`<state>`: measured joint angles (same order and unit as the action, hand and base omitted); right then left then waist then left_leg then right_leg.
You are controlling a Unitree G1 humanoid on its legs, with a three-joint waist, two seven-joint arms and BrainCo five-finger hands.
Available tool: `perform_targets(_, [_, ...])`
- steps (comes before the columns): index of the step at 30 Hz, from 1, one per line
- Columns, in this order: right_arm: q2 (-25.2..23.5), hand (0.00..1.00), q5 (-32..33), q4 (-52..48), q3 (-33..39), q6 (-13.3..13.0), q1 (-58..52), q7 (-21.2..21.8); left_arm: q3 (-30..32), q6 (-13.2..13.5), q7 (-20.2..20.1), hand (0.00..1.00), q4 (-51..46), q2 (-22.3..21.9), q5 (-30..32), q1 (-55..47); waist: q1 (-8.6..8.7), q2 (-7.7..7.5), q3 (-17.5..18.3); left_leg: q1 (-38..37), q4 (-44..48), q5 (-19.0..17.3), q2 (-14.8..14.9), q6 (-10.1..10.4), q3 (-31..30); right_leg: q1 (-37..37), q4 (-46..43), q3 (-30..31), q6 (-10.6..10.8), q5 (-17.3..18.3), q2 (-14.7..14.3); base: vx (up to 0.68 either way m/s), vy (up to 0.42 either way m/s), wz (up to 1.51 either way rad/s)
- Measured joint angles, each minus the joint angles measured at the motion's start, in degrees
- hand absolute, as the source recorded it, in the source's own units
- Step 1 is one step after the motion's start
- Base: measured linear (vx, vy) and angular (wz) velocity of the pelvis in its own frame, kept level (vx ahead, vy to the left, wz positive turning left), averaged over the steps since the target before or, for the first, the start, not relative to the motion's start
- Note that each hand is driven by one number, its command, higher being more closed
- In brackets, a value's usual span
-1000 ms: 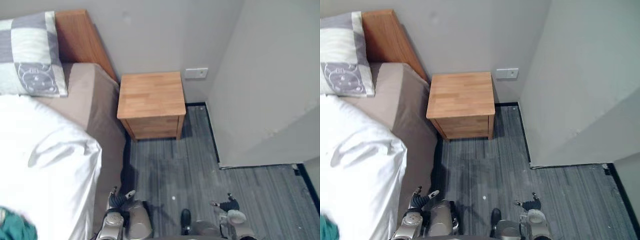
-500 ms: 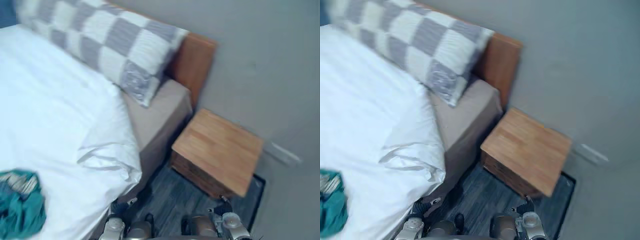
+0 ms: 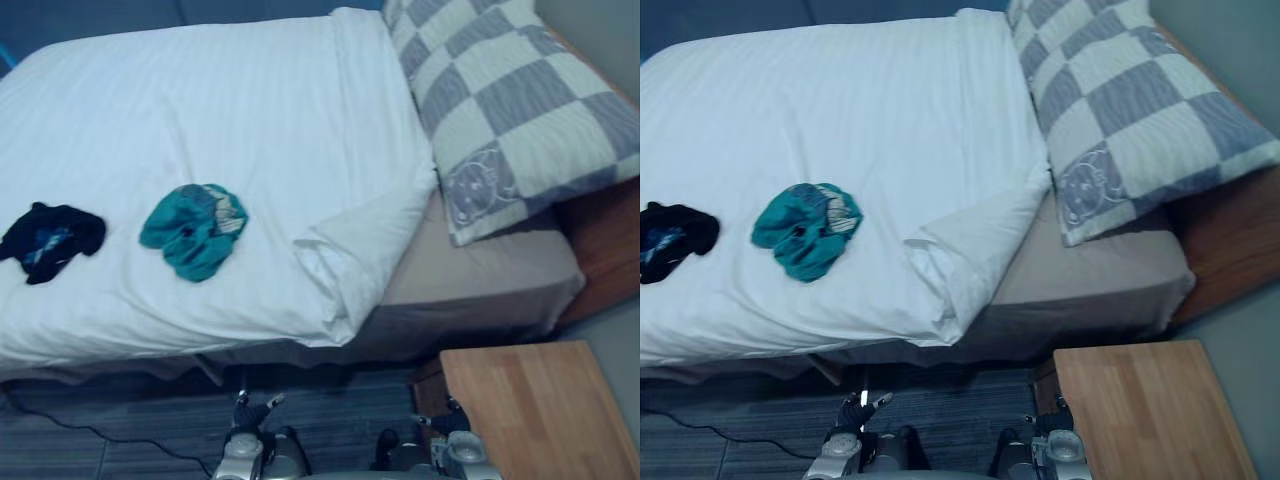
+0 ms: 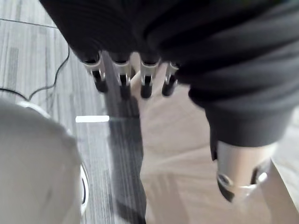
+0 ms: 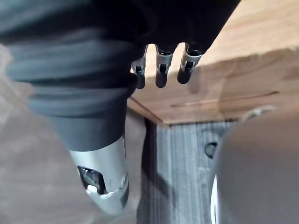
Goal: Tidy the bed and pick cloth on bed and put in laundry
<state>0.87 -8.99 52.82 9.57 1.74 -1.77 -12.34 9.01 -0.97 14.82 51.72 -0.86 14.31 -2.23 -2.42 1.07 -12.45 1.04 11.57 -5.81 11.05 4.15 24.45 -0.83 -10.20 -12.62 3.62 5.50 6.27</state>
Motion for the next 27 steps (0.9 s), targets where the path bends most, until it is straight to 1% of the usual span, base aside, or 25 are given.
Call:
perform_targets(1, [-0.4, 0.00, 0.0, 0.1, 0.4, 0.0, -0.2, 0.0, 0.0, 0.0, -0.5, 0.00, 0.1, 0.7, 0.0, -0.4, 0.24, -0.56, 0.4, -1.3, -3.8, 1.9, -2.1, -0.6, -0.4, 0.7, 2.1, 0.1, 0.4, -0.8, 0.7, -0.04, 0.145, 0.22])
perform_targets(3, [-0.6, 0.00, 0.1, 0.3, 1.9, 0.1, -0.8, 0.0, 0.1, 0.0, -1.1, 0.00, 0.1, 1.3, 0.0, -0.9, 0.77, -1.16, 0.9, -3.1, -8.8, 4.3, -4.5, -1.1, -0.7, 1.3, 3.7, -0.1, 1.1, -1.7, 1.7, 0.00, 0.147, 0.24])
perform_targets(4, [-0.7, 0.00, 0.6, 0.0, 3.7, 0.8, -1.2, 0.0, 0.1, -0.1, -1.2, 0.00, 0.1, 2.0, 0.0, -1.4, 1.44, -1.23, 1.1, -4.3, -12.1, 6.0, -6.0, -1.6, -0.9, 1.7, 4.7, -0.1, 1.5, -2.3, 2.2, 0.03, 0.147, 0.15])
perform_targets(6, [-1.0, 0.00, 1.8, -2.7, 5.6, 1.7, -1.3, 0.0, 0.2, -0.2, -1.9, 0.00, 0.1, 2.3, 0.0, -1.5, 1.51, -1.17, 1.2, -4.8, -13.7, 6.7, -6.8, -2.0, -0.7, 1.8, 5.4, 0.1, 1.9, -2.9, 2.5, 0.03, 0.093, -0.01])
perform_targets(7, [-1.0, 0.00, 2.6, -8.7, 6.7, 2.4, -2.4, -0.2, 0.1, -0.4, -2.4, 0.00, 0.1, 2.7, 0.0, -1.7, 1.73, -1.09, 1.3, -4.9, -13.9, 6.7, -7.1, -2.0, -0.5, 1.8, 5.7, 0.6, 2.0, -3.1, 2.6, 0.04, 0.063, -0.13])
perform_targets(8, [-0.9, 0.00, 2.8, -11.8, 7.0, 2.7, -2.6, -0.4, 0.1, -0.5, -2.4, 0.00, 0.1, 3.0, 0.0, -1.8, 1.78, -1.09, 1.3, -5.0, -14.0, 6.7, -7.2, -2.0, -0.3, 1.8, 5.8, 1.0, 2.1, -3.3, 2.6, 0.04, 0.061, -0.26])
perform_targets(9, [-0.7, 0.00, 2.5, -18.5, 7.0, 3.1, -2.6, -1.3, 0.0, -0.5, -2.5, 0.00, 0.1, 3.5, 0.0, -2.0, 1.75, -1.09, 1.3, -5.2, -14.2, 6.8, -7.5, -2.1, 0.2, 1.6, 6.1, 1.8, 2.1, -3.7, 2.4, 0.02, 0.030, -0.28])
perform_targets(11, [0.4, 0.00, 1.0, -27.2, 6.9, 3.1, -1.5, -2.3, -0.1, -0.4, -2.5, 0.00, 0.0, 4.2, 0.2, -2.5, 1.76, -1.08, 1.3, -5.5, -14.5, 6.8, -7.3, -2.2, 0.6, 1.6, 6.8, 2.7, 1.9, -4.4, 2.0, 0.00, 0.009, -0.28])
perform_targets(12, [2.4, 0.00, -1.3, -33.6, 6.6, 3.1, 0.6, -3.2, -0.6, -0.4, -2.5, 0.00, 0.0, 4.9, 0.5, -2.9, 1.82, -1.10, 1.3, -5.6, -14.7, 7.0, -7.2, -2.2, 0.6, 1.6, 7.2, 3.1, 1.8, -4.7, 1.7, -0.01, -0.012, -0.20])
perform_targets(13, [4.9, 0.00, -3.2, -37.2, 5.8, 2.7, 3.1, -4.0, -1.4, -0.4, -2.5, 0.00, 0.0, 5.4, 0.6, -3.3, 1.79, -1.10, 1.3, -5.6, -14.9, 7.3, -7.2, -2.2, 0.6, 1.5, 7.4, 3.2, 1.7, -4.9, 1.5, -0.03, -0.017, -0.11])
perform_targets(14, [6.5, 0.00, -4.1, -38.7, 4.9, 2.3, 4.8, -4.2, -2.0, -0.4, -2.5, 0.00, 0.0, 5.8, 0.7, -3.6, 1.80, -1.10, 1.3, -5.5, -15.2, 7.5, -7.1, -2.2, 0.5, 1.4, 7.4, 3.2, 1.7, -5.0, 1.4, -0.03, -0.011, -0.05])
perform_targets(15, [9.5, 0.00, -5.3, -40.0, 3.5, 1.7, 7.9, -4.3, -2.7, -0.3, -2.5, 0.00, 0.0, 6.1, 1.2, -4.0, 1.80, -1.10, 1.3, -5.5, -15.8, 7.9, -7.1, -2.2, 0.3, 1.0, 7.5, 3.3, 1.3, -5.3, 1.2, -0.06, -0.020, -0.04])
perform_targets(16, [13.9, 0.00, -6.1, -40.9, 0.6, 0.8, 12.8, -4.3, -3.3, -0.3, -2.5, 0.00, 0.0, 6.4, 1.6, -4.4, 1.76, -1.16, 1.3, -4.8, -16.3, 8.4, -6.9, -2.1, -0.2, 0.2, 7.5, 3.4, 1.1, -5.7, 0.9, -0.07, -0.020, 0.00])
perform_targets(18, [18.5, 0.00, -7.4, -40.9, -3.2, 0.3, 19.7, -4.0, -4.4, -0.3, -2.6, 0.00, 0.0, 7.1, 1.7, -4.5, 1.64, -1.33, 1.1, -3.3, -16.7, 9.3, -6.8, -2.2, -0.9, -1.2, 7.6, 3.2, 1.0, -6.1, 0.6, -0.08, -0.018, 0.08])
perform_targets(19, [20.8, 0.00, -7.5, -40.9, -6.5, -0.4, 24.8, -3.8, -4.6, -0.1, -2.7, 0.00, -0.1, 7.3, 1.7, -4.5, 1.45, -1.35, 0.3, -2.4, -16.7, 9.7, -6.5, -2.3, -1.2, -1.8, 7.8, 3.2, 0.6, -6.7, 0.4, -0.10, -0.016, 0.12])
perform_targets(21, [22.9, 0.00, -7.4, -40.9, -11.4, -1.5, 30.6, -3.4, -4.9, 0.1, -2.7, 0.00, -0.2, 7.7, 1.7, -4.4, 1.35, -1.52, -0.8, -1.0, -16.3, 10.1, -6.2, -2.3, -2.2, -2.7, 8.1, 2.9, 0.2, -7.1, 0.1, -0.08, -0.013, 0.16])
perform_targets(23, [25.0, 0.00, -7.4, -40.1, -16.9, -1.9, 37.0, -2.3, -5.0, 0.2, -2.7, 0.00, -0.5, 8.1, 1.6, -3.6, 1.10, -1.51, -3.4, 1.1, -15.3, 10.5, -5.8, -2.4, -4.1, -3.2, 8.1, 1.4, 0.0, -7.3, 0.0, -0.10, -0.019, 0.37])
perform_targets(24, [26.6, 0.00, -7.4, -38.3, -20.3, -2.1, 41.7, -1.5, -5.1, 0.3, -2.6, 0.00, -0.6, 8.2, 1.6, -3.1, 0.40, -1.29, -4.6, 2.8, -15.2, 11.2, -5.6, -2.4, -4.8, -4.7, 7.8, 0.8, -0.4, -7.6, -0.2, -0.10, -0.017, 0.32])
perform_targets(25, [27.4, 0.00, -7.4, -37.5, -21.5, -2.2, 43.6, -1.2, -5.1, 0.3, -2.6, 0.00, -0.6, 8.1, 1.6, -2.8, -0.14, -1.23, -5.3, 3.4, -15.2, 11.5, -5.6, -2.4, -5.1, -5.3, 7.8, 0.7, -0.6, -7.8, -0.2, -0.08, -0.020, 0.30])
perform_targets(26, [28.8, 0.00, -7.4, -35.1, -23.7, -2.3, 47.8, -0.8, -5.1, 0.3, -2.3, 0.00, -0.6, 8.1, 1.4, -2.0, -1.21, -0.74, -7.4, 4.5, -15.2, 12.3, -5.4, -2.5, -6.2, -5.9, 7.4, -0.2, -0.7, -7.9, -0.3, -0.09, -0.022, 0.27])
perform_targets(27, [29.2, 0.00, -7.4, -33.2, -24.5, -2.4, 50.4, -0.5, -5.1, 0.3, -2.3, 0.00, -0.6, 8.1, 1.1, -1.6, -1.86, -0.57, -8.8, 5.2, -15.3, 12.7, -5.3, -2.5, -6.7, -6.5, 7.1, -0.7, -0.7, -7.9, -0.4, -0.08, -0.020, 0.32])
